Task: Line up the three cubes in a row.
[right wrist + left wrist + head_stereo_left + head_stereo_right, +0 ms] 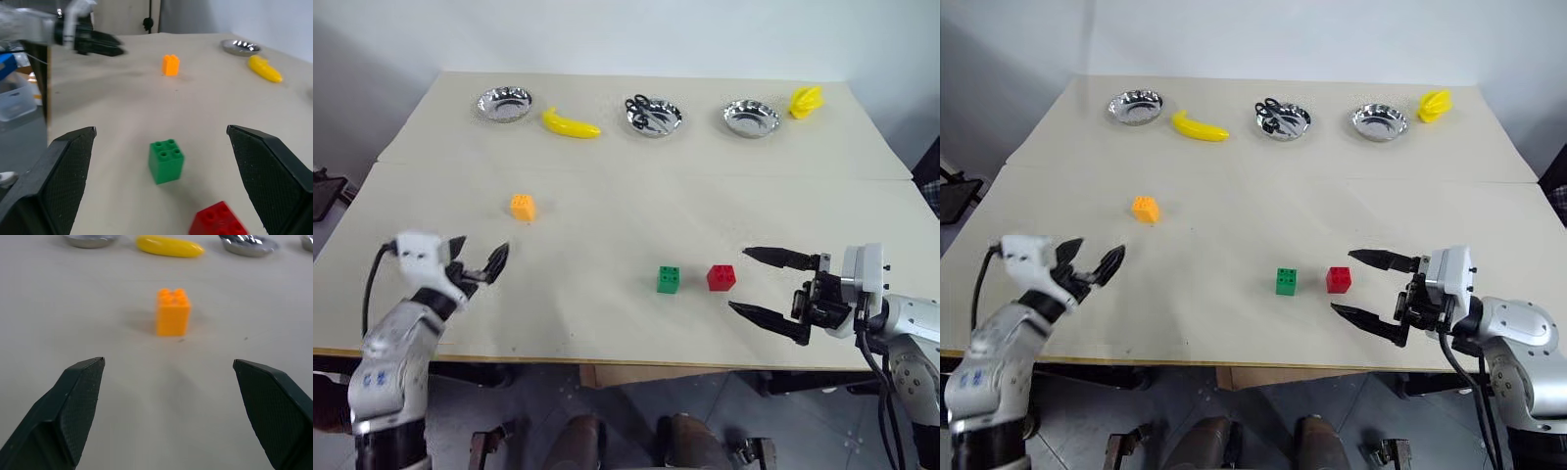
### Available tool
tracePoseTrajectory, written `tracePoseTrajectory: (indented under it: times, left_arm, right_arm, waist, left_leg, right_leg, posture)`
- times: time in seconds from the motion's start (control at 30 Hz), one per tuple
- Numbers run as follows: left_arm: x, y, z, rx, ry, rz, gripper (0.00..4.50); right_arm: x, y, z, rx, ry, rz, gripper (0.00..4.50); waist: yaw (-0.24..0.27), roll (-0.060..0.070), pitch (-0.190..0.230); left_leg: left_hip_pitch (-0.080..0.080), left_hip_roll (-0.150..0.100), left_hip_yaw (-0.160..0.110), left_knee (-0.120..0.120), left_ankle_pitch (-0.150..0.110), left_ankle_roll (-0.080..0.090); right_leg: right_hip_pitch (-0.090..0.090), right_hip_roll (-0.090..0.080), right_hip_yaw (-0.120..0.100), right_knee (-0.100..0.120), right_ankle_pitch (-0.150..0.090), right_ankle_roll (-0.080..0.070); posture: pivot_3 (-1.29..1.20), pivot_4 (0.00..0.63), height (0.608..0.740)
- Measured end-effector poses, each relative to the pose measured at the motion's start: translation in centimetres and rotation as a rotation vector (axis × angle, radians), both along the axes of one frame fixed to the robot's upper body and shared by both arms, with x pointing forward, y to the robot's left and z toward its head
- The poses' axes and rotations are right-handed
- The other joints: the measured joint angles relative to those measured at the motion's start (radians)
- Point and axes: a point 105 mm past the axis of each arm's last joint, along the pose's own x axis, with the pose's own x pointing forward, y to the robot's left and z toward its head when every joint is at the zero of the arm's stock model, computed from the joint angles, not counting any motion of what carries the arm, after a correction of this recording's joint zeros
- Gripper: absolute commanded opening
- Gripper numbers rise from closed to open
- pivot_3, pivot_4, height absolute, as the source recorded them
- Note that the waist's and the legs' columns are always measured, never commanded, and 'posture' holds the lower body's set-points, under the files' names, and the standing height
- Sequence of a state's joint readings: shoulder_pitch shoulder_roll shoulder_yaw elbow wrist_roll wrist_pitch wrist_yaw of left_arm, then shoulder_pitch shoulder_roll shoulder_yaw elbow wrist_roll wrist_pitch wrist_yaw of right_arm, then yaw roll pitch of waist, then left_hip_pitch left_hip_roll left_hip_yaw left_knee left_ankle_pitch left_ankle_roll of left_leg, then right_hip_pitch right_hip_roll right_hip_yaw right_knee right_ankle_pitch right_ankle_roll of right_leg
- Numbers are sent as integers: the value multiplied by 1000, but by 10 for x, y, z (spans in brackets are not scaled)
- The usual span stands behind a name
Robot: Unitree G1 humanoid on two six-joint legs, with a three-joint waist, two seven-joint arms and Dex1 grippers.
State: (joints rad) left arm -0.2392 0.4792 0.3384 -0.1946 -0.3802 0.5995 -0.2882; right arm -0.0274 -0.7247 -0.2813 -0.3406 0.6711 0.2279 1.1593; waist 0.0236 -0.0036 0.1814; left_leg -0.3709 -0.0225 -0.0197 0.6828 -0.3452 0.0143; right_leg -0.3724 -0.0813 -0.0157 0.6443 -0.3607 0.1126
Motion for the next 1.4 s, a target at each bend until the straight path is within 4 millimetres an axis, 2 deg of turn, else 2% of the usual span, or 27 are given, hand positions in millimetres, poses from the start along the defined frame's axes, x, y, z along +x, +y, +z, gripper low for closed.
tracePoseTrajectory:
  times: [0.2, 0.33, 0.4, 0.57, 0.73, 0.87, 1.1, 1.3, 1.4]
  left_arm:
    - [34, -8, 9, 63, 166, 39, 4473]
    - [55, -16, 19, 58, 182, 54, 4473]
    - [63, -20, 21, 36, 183, 61, 4473]
    - [73, -21, 6, 26, 251, 69, 4473]
    - [89, -19, 11, 9, 231, 80, 4473]
    - [98, -23, 13, -5, 221, 51, 3630]
    - [101, -29, 6, 29, 261, 20, 1526]
    - [96, -28, 12, 39, 213, -37, 1531]
    - [86, -38, 23, 47, 124, -194, 1531]
  right_arm:
    - [-7, 4, -3, 0, 75, 40, 4500]
    - [-13, 7, 3, -3, 60, 68, 4500]
    - [-14, 1, 6, -28, 49, 56, 4500]
    - [-18, -9, 6, -33, 54, 21, 4500]
    - [-21, -8, 2, -35, 68, 15, 4500]
    - [-21, -9, 1, -29, 72, 7, 4500]
    - [-20, -8, 2, -26, 69, -3, 4500]
    - [-21, -7, -1, -14, 75, -15, 4500]
    - [-21, -8, -1, -15, 79, -23, 4500]
  waist:
    - [-10, 0, 0]
    - [-4, 0, 0]
    - [1, 0, 0]
    - [1, -1, 0]
    - [2, -1, 0]
    - [2, -1, 0]
    - [1, -1, 0]
    - [1, -1, 0]
    - [1, -1, 0]
  left_leg:
    - [-1, 0, 1, -1, 0, 0]
    - [-1, 0, 1, 0, 0, -1]
    - [-1, 0, 1, 0, 0, -1]
    - [-1, 0, 1, 0, 0, -1]
    - [-2, 0, 1, 1, 0, -1]
    - [-2, 0, 1, 1, 0, -1]
    - [-2, 0, 1, 1, 0, -1]
    - [-2, 0, 1, 1, 1, -1]
    - [-2, 0, 1, 1, 1, -1]
  right_leg:
    - [-2, 1, 0, 4, 0, 0]
    - [-2, 1, 0, 2, 0, 0]
    - [-2, 1, 0, 2, 0, 0]
    - [-3, 1, 0, 2, 0, 0]
    - [-2, 1, 0, 2, 0, 0]
    - [-3, 1, -1, 3, 0, 1]
    - [-3, 1, -1, 4, 0, 1]
    - [-3, 1, -1, 4, 0, 1]
    - [-3, 1, -1, 3, 0, 1]
  posture:
    - [0, 150, 740]
    - [0, 150, 740]
    - [0, 150, 740]
    - [0, 150, 740]
    - [0, 150, 740]
    - [0, 150, 740]
    - [0, 150, 740]
    - [0, 150, 740]
    - [0, 150, 740]
